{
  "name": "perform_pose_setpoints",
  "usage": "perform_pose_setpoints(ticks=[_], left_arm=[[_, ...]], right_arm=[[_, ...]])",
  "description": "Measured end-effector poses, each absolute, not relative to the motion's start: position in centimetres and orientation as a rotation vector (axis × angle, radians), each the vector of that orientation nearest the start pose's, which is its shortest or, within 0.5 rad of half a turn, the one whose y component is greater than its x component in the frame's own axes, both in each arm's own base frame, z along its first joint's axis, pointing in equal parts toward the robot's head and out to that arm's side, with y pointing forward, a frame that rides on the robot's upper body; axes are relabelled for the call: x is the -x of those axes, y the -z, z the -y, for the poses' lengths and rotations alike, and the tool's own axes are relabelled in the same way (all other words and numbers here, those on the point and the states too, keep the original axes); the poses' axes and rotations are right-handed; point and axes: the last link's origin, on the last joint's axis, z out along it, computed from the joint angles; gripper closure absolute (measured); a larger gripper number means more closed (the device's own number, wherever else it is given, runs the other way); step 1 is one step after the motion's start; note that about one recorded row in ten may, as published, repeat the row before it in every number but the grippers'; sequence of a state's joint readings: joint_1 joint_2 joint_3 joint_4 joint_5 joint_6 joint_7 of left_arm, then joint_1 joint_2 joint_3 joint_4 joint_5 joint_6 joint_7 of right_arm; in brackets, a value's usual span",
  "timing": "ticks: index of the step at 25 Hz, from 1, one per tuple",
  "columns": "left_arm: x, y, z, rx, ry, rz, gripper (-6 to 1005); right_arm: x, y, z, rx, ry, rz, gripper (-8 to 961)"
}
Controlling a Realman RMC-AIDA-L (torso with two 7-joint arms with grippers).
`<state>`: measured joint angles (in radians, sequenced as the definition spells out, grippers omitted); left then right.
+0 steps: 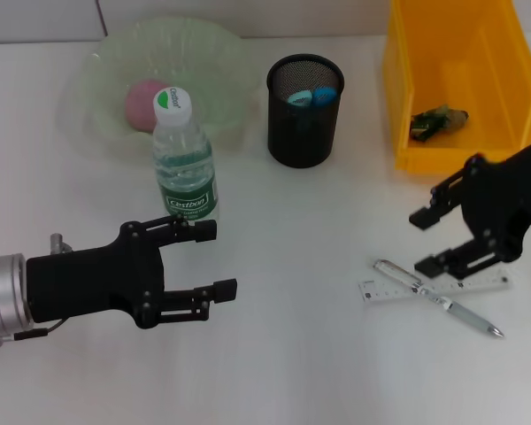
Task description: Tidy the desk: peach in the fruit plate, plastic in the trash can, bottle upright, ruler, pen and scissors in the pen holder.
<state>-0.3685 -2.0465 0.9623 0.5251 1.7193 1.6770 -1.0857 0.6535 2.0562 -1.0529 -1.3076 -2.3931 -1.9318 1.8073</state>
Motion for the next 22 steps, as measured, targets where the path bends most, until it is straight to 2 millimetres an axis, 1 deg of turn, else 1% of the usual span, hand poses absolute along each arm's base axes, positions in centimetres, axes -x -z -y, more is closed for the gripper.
perform_pose_setpoints(ticks=[1,2,3,8,9,13,17,22], left_arm=[[27.8,2.3,-26.4,2.819,0.909,0.430,187],[27.8,2.4,-26.4,2.830,0.899,0.434,187],[27.8,2.4,-26.4,2.830,0.899,0.434,187],[27.7,2.5,-26.6,2.832,0.890,0.441,187],[27.7,2.5,-26.6,2.832,0.889,0.441,186],[27.7,2.6,-26.6,2.828,0.884,0.440,186],[27.6,2.6,-26.8,2.829,0.882,0.433,186],[27.6,2.6,-26.9,2.828,0.879,0.434,187]], right_arm=[[-17.4,-3.6,-33.1,3.141,0.354,-0.205,364],[-17.4,-2.3,-33.2,3.138,0.451,-0.165,364],[-17.4,-2.3,-33.2,3.138,0.451,-0.165,365],[-17.2,1.0,-33.9,3.119,0.582,-0.039,366],[-17.2,1.0,-33.9,3.119,0.582,-0.039,366],[-17.2,2.9,-34.2,3.132,0.647,0.011,367],[-16.9,3.9,-34.3,3.146,0.696,0.047,368],[-17.1,4.5,-34.5,3.144,0.708,0.056,368]])
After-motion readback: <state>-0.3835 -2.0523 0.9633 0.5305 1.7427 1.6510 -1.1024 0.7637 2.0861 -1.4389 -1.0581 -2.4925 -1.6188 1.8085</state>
